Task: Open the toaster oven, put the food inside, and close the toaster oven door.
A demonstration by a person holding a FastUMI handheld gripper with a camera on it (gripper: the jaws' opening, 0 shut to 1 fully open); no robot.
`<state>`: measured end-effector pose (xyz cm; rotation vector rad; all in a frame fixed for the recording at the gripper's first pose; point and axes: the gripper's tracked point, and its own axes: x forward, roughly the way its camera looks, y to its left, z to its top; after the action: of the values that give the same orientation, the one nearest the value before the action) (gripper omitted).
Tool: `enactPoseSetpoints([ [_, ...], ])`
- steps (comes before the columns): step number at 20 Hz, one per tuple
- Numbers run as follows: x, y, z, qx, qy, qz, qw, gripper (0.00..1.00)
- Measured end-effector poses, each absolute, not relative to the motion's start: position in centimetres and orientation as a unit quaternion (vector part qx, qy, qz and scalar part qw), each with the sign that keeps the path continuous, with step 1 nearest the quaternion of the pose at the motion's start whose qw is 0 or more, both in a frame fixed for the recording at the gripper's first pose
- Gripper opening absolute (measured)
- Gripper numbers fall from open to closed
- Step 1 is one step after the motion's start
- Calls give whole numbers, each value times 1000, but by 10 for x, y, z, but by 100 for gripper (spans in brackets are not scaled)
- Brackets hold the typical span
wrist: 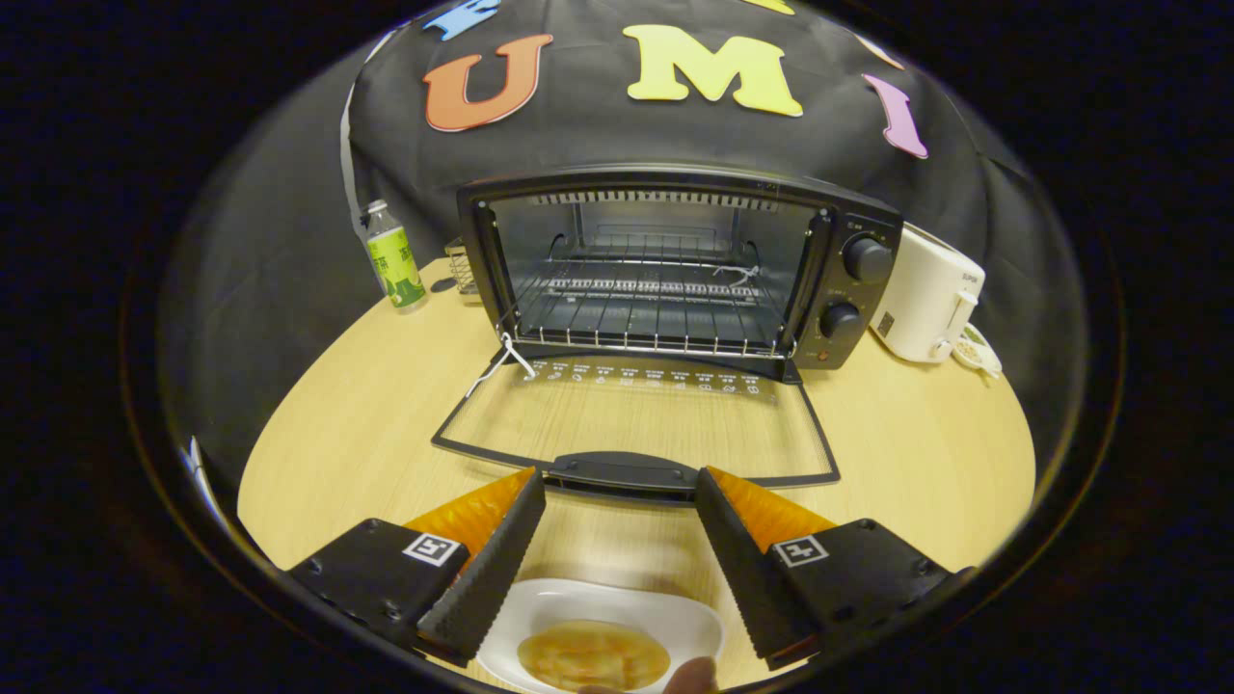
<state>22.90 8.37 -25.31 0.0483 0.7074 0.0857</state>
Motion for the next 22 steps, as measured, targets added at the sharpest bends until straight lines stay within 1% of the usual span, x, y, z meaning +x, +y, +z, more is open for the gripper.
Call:
enactPoseSetpoints([
  [3, 228, 84, -254, 21, 348, 44, 936, 100],
  [5, 229, 85, -245, 18, 334, 48, 941, 99],
  [11, 209, 88, -189, -25, 254, 58, 965, 100],
  [16, 156, 89, -144, -10, 169, 72, 983, 100],
  [18, 135, 86, -141, -9, 136, 66, 988, 100],
  [22, 103, 84, -167, -27, 115, 56, 991, 100],
])
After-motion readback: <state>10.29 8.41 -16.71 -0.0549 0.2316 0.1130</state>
